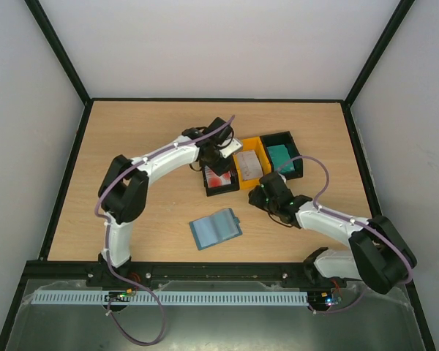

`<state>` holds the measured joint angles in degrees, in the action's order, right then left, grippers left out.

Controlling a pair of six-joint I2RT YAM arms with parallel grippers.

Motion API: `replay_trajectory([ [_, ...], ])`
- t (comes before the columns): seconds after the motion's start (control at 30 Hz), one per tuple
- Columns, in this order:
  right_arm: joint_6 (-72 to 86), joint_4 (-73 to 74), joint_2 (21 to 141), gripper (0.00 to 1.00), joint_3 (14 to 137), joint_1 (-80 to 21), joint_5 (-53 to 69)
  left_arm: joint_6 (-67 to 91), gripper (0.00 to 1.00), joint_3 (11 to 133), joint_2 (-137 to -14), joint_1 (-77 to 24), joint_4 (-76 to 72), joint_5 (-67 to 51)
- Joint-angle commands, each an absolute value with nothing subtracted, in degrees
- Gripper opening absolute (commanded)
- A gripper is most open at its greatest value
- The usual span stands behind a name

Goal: Put the credit cards into the card holder
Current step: Pick up the credit card from the storage box.

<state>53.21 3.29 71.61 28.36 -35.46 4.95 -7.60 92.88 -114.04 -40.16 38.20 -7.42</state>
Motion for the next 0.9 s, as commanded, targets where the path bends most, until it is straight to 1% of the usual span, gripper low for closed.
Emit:
replay_trajectory([
  [0.0, 51.08, 1.16, 73.12, 0.50, 29.27, -35.11, 6.53, -10.90, 0.33, 97.66, -119.05, -39.59, 44.70, -7.77],
  [0.1, 50.76, 0.54, 74.95, 0.48, 29.84, -35.15, 7.65, -11.77, 0.32, 100.39, -122.10, -39.46, 47.43, -9.08],
  [0.2, 50.65, -0.03, 76.45, 0.47, 30.24, -35.16, 7.80, -12.69, 0.32, 100.89, -123.35, -39.55, 48.64, -10.27],
  [0.27, 50.34, -0.01, 77.54, 0.47, 30.99, -35.15, 7.37, -13.32, 0.38, 100.42, -123.46, -39.91, 48.59, -8.71],
  [0.37, 49.77, -0.04, 79.20, 0.46, 32.02, -35.11, 7.33, -13.65, 0.42, 100.17, -123.88, -40.16, 48.47, -5.97],
  [0.53, 49.77, -0.61, 80.28, 0.46, 32.43, -35.16, 7.56, -13.95, 0.45, 100.25, -124.57, -40.17, 48.48, -5.18],
  [0.63, 49.70, -0.74, 80.54, 0.45, 32.44, -35.16, 7.52, -13.73, 0.44, 100.24, -125.58, -40.17, 48.75, -4.95],
  [0.8, 49.53, -1.12, 81.60, 0.45, 33.11, -35.16, 7.34, -13.62, 0.35, 100.20, -127.13, -40.17, 49.04, -4.95],
  [0.87, 49.32, -1.22, 82.17, 0.44, 33.47, -35.16, 7.30, -13.70, 0.34, 100.20, -127.58, -40.17, 49.11, -4.94],
])
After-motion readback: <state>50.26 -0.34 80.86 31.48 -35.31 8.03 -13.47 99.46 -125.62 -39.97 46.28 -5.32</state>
